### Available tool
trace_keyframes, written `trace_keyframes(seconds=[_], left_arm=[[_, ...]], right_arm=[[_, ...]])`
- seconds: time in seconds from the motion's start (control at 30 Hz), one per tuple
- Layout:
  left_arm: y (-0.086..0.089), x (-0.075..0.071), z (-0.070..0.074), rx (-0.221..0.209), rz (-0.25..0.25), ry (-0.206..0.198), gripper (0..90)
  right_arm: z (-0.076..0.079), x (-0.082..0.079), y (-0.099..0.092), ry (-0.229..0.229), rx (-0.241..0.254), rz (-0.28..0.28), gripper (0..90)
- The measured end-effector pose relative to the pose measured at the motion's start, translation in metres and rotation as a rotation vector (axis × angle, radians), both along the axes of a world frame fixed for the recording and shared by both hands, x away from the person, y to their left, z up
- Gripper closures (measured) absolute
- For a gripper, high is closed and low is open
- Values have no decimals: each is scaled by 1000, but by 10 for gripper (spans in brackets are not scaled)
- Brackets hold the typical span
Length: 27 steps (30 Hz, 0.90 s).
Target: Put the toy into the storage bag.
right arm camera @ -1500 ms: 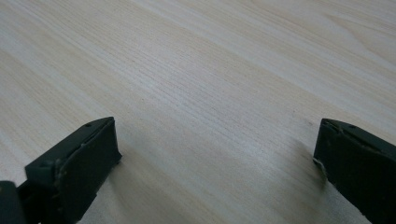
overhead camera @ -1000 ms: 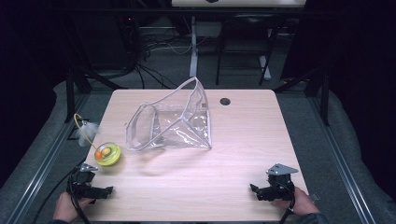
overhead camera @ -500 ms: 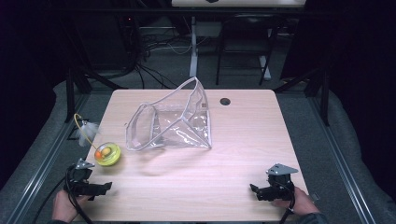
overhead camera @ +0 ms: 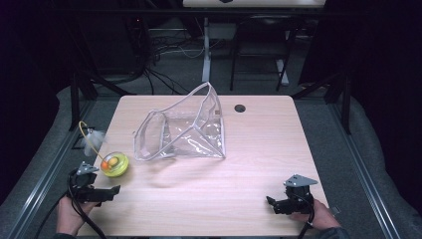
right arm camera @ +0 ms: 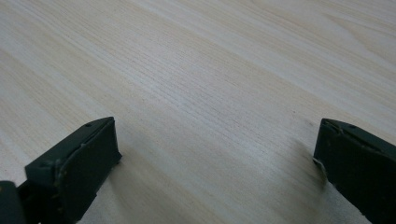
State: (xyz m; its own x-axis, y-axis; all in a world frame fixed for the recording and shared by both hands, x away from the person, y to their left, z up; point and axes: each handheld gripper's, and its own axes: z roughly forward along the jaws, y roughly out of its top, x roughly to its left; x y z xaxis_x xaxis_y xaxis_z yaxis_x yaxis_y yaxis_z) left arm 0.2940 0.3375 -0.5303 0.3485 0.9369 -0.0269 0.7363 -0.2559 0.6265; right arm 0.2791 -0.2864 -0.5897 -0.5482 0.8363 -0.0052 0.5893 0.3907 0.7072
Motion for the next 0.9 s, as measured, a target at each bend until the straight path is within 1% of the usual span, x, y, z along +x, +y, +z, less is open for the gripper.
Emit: trace_keyframes(seconds=[0.07, 0.1, 0.13, 0.2, 0.23, 0.27, 0.33, 0.37, 0.43, 0.47, 0.57, 0.63, 0.73, 0.87, 0.9], left_arm=[[2, 0, 2, -7, 9, -10, 0], [3, 0, 5, -15, 18, -29, 0], [4, -1, 7, -23, 19, -38, 0], [5, -1, 11, -36, 8, -54, 1], [5, -1, 11, -36, 8, -54, 1], [5, -1, 13, -46, 4, -66, 1], [5, 0, 14, -51, 4, -72, 1], [4, 1, 16, -56, 10, -85, 1], [4, 1, 18, -54, 12, -89, 1], [1, 3, 20, -62, 2, -99, 0], [-1, 6, 21, -58, -4, -99, 0], [-4, 10, 23, -60, -7, -107, 0], [-4, 13, 26, -63, -4, -121, 1], [-1, 17, 34, -72, 17, -157, 1], [-1, 17, 34, -72, 17, -157, 2]], right_arm=[[0, 0, 0, 0, 0, 0, 0], [0, 0, 0, 0, 0, 0, 0], [0, 0, 0, -1, 1, -1, 0], [0, 0, 0, 0, 0, 0, 0], [0, 0, 0, 0, 0, 0, 0], [0, 0, 0, 0, 0, 0, 0], [0, 0, 0, -1, 2, -2, 0], [0, 0, 0, 0, 0, 0, 0], [0, 0, 0, 1, 0, 0, 0], [0, 0, 0, 0, 0, 0, 0], [0, 0, 0, 0, 0, 0, 0], [0, 0, 0, 0, 0, 0, 0], [0, 0, 0, 0, 0, 0, 0], [0, 0, 0, 1, 1, 1, 0], [0, 0, 0, 1, 1, 1, 0]])
